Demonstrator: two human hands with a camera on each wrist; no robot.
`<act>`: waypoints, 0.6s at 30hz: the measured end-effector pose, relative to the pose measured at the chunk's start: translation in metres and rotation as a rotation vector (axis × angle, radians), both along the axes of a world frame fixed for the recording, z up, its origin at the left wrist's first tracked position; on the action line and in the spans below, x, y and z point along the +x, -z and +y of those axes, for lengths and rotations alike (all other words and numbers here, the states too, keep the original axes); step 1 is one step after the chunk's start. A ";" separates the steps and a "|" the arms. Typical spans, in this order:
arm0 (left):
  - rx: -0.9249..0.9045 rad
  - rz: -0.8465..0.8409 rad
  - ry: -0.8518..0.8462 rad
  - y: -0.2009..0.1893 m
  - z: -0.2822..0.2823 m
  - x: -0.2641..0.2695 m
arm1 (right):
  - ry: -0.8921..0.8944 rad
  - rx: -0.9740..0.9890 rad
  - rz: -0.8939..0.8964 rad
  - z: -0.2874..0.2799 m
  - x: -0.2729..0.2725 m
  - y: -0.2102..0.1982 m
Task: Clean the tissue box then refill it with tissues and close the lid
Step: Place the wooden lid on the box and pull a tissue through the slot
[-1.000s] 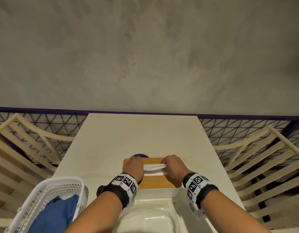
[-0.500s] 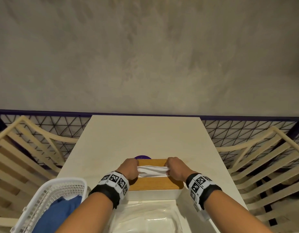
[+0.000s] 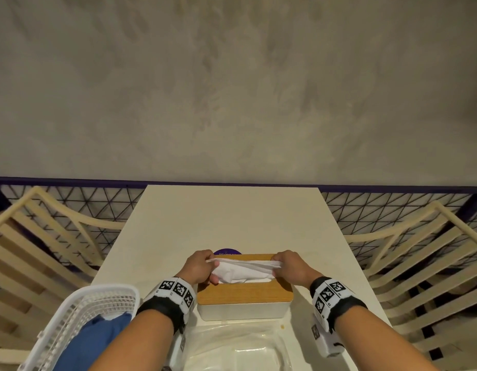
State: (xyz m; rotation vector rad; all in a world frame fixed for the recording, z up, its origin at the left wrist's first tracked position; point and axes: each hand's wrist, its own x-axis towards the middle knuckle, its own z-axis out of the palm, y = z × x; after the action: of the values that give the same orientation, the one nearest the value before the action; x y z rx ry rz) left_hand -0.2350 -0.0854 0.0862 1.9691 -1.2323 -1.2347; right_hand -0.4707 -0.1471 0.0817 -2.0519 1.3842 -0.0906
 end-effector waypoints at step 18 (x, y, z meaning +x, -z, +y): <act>-0.055 -0.519 0.136 0.010 0.002 -0.022 | 0.019 0.066 0.125 -0.006 0.014 -0.003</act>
State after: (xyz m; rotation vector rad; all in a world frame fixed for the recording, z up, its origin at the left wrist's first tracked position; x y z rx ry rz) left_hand -0.2569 -0.0835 0.0766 2.2758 -1.6473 -0.7513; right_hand -0.4572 -0.1527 0.0849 -2.0191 1.4619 0.0756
